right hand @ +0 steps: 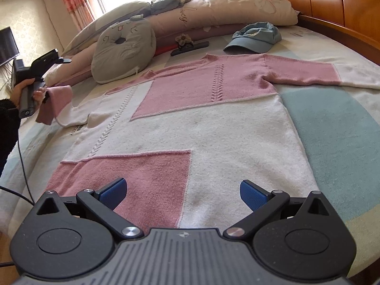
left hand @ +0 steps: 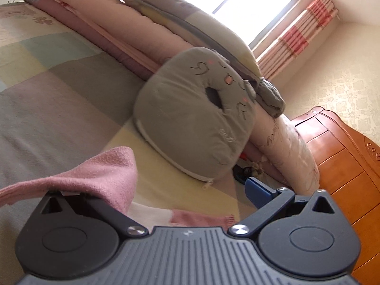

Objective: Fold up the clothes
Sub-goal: 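Grasp the pink sleeve cuff with the left gripper and lift it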

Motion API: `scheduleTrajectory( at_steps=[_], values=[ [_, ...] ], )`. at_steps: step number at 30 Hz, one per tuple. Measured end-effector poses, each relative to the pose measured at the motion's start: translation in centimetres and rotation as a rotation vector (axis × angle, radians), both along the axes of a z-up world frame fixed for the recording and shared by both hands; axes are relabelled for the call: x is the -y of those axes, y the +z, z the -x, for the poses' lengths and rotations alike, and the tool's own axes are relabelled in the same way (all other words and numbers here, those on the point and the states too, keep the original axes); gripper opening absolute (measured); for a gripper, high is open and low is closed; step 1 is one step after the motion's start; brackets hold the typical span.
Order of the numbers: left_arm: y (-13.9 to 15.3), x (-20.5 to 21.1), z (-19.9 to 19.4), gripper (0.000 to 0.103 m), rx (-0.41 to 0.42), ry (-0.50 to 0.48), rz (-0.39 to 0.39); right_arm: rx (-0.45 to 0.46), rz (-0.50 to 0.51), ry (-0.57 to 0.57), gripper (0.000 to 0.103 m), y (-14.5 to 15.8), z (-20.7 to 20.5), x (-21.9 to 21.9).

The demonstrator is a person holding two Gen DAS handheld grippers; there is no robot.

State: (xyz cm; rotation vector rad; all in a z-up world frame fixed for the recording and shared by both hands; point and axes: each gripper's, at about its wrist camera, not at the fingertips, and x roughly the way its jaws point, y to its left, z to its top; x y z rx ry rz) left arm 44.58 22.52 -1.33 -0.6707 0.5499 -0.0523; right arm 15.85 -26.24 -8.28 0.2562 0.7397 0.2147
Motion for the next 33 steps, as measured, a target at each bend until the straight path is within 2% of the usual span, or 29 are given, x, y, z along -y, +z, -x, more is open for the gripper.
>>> scheduleTrajectory(
  at_steps=[18, 27, 33],
  values=[
    [3.9, 12.5, -1.5, 0.102, -0.013, -0.147, -0.109, 0.002, -0.079, -0.042, 0.103, -0.5, 1.0, 4.2],
    [4.3, 17.2, -2.4, 0.102, -0.027, -0.196, -0.127, 0.014, -0.073, -0.04, 0.103, -0.9, 1.5, 4.9],
    [4.8, 19.6, -2.8, 0.102, -0.023, -0.215, -0.165, 0.004, -0.114, -0.03, 0.103, -1.4, 1.4, 5.3]
  ],
)
